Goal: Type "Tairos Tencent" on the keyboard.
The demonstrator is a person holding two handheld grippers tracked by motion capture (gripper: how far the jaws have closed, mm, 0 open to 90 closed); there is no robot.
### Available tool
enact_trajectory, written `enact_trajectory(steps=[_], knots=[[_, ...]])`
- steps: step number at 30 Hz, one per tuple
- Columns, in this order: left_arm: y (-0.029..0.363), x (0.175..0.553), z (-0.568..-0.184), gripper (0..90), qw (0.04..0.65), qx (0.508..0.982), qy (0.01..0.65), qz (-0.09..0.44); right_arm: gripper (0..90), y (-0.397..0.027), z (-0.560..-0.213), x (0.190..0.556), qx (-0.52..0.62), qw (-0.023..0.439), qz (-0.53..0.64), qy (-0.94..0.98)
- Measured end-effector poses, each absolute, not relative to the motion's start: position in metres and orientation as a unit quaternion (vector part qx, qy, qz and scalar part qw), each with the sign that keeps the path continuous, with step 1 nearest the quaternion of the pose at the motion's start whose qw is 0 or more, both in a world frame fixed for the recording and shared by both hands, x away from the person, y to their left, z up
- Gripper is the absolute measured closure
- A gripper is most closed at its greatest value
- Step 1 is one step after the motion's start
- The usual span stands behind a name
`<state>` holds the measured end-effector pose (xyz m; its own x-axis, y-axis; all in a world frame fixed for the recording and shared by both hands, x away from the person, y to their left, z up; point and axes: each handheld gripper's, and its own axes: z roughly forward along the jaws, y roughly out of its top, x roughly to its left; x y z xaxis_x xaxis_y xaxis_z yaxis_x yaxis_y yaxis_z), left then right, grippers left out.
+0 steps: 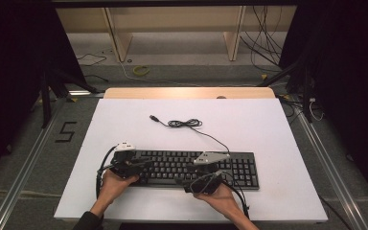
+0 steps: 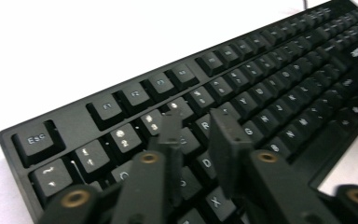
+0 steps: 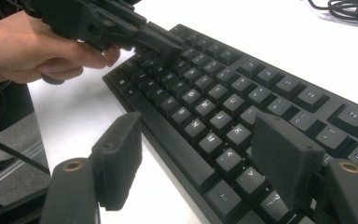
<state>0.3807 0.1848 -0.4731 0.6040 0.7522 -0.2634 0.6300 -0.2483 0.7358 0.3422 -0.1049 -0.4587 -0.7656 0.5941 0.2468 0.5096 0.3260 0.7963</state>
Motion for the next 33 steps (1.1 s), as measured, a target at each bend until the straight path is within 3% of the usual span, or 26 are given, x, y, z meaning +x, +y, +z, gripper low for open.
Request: enact_trajectory(steps=[5,12,23,33], knots=[[0.189,0.376,-0.470,59.1,0.435,0.779,0.446,0.069,39.3,-0.103,-0.458,0.344,0.339,0.046,0.473,0.812],[0.196,0.369,-0.466,46.7,0.455,0.762,0.454,0.074,52.5,-0.098,-0.458,0.347,0.340,0.050,0.466,0.815],[0.201,0.363,-0.465,40.8,0.473,0.752,0.453,0.077,71.7,-0.086,-0.459,0.354,0.333,0.050,0.462,0.821],[0.204,0.354,-0.465,37.7,0.484,0.750,0.444,0.078,82.2,-0.083,-0.461,0.359,0.333,0.055,0.455,0.824]])
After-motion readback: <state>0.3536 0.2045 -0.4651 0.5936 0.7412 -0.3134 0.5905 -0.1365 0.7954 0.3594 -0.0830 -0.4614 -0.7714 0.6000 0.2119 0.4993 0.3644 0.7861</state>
